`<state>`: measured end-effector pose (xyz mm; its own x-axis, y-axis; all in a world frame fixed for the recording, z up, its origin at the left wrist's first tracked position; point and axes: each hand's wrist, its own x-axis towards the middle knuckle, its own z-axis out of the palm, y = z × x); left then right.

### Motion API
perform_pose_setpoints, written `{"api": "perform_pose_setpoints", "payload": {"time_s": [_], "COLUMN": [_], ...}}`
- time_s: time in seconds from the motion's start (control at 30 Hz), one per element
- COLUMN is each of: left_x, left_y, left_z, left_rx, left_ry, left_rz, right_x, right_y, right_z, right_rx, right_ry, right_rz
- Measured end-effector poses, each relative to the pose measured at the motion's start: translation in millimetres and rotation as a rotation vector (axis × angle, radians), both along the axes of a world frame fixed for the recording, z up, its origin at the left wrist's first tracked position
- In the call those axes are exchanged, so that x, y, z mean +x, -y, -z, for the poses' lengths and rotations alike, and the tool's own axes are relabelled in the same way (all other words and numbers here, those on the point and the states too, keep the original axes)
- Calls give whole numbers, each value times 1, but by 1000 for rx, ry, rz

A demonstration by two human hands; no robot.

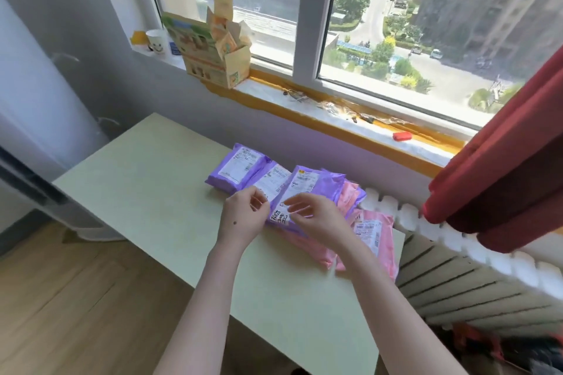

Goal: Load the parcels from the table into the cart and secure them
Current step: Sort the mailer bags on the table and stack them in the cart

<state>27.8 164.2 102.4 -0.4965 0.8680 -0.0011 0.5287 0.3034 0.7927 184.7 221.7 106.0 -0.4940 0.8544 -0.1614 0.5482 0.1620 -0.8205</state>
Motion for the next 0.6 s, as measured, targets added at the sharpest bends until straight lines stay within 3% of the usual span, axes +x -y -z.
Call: {"api": "perform_pose_setpoints", "payload": {"time_s": [0.2,0.6], "left_x": [-98,-216], "left_y": [-46,-133], "left_z": [32,106], "left_rx": [-80,-378], "left_ry": [0,108], "left_rz": [8,282], "right_x": [-83,-211], "right_y": [-34,-68], "right_z": [35,77], "right_rx": [-180,-422], "right_ry": [-131,-105], "right_rz": [99,441]}}
